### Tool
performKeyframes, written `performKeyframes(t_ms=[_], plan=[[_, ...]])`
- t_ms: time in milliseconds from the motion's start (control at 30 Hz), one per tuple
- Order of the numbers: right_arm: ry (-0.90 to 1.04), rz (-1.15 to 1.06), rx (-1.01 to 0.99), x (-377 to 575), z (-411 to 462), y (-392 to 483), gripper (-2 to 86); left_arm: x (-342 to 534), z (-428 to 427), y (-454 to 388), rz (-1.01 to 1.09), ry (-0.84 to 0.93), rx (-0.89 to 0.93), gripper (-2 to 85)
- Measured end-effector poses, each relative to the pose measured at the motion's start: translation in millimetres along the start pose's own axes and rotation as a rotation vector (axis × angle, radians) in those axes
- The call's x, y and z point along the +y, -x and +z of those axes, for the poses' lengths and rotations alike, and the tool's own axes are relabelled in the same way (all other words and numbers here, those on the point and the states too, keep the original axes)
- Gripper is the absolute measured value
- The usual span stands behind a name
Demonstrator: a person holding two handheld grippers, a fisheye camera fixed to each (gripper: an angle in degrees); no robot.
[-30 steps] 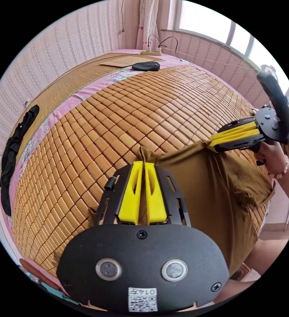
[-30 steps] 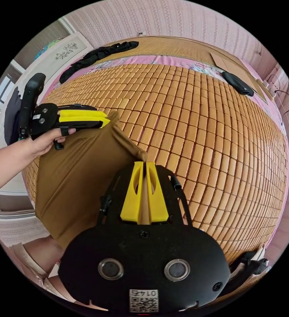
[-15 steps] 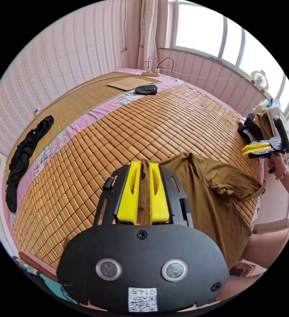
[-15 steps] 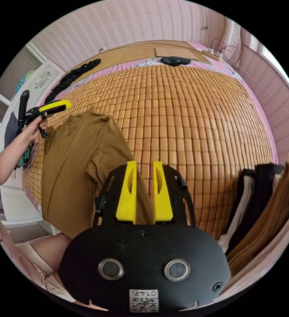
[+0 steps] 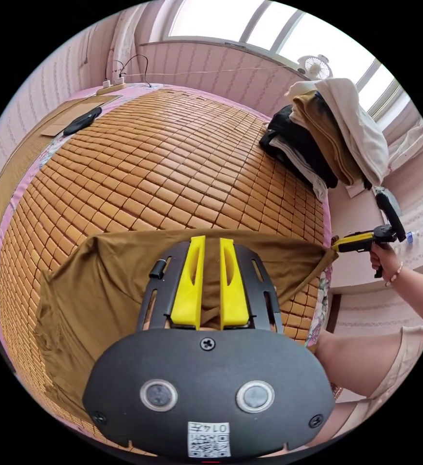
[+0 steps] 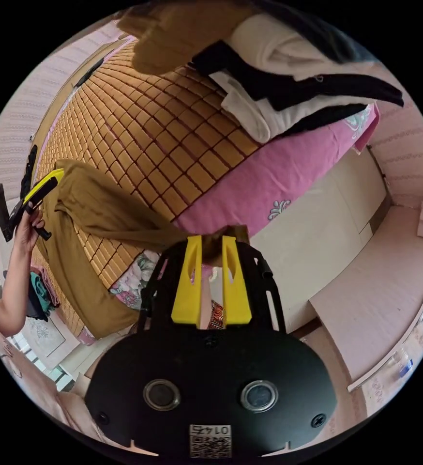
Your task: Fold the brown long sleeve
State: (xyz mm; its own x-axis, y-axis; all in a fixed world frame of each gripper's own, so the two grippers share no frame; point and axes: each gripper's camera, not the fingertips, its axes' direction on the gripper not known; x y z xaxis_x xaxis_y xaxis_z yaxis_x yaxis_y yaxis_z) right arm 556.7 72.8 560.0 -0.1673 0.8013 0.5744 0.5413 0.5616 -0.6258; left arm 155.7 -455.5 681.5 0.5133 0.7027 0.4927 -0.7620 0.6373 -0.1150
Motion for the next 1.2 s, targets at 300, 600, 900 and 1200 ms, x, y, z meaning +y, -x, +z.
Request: performKeyframes(t_ms=[300,600,900,1200], plan=[[-0.346,-0.100,-0.010,65,-97,-31,1.2,-8,28,-13,-0.015,0.068,-0.031,-0.3],[-0.276,0.141,-0.076,72,-66,-105,10.1,-1,29,-24,-0.024,0.058,-0.055,3.6],[-0.374,0.240,-0.169,38,-54,-141,1.3,15,29,-4,-0.087,0.080,-0.147,4.5],[-0.400,0.330,-0.189,23,-42,-173,0.5,34,33,-3,-0.089,0.030,-0.155,2.3]])
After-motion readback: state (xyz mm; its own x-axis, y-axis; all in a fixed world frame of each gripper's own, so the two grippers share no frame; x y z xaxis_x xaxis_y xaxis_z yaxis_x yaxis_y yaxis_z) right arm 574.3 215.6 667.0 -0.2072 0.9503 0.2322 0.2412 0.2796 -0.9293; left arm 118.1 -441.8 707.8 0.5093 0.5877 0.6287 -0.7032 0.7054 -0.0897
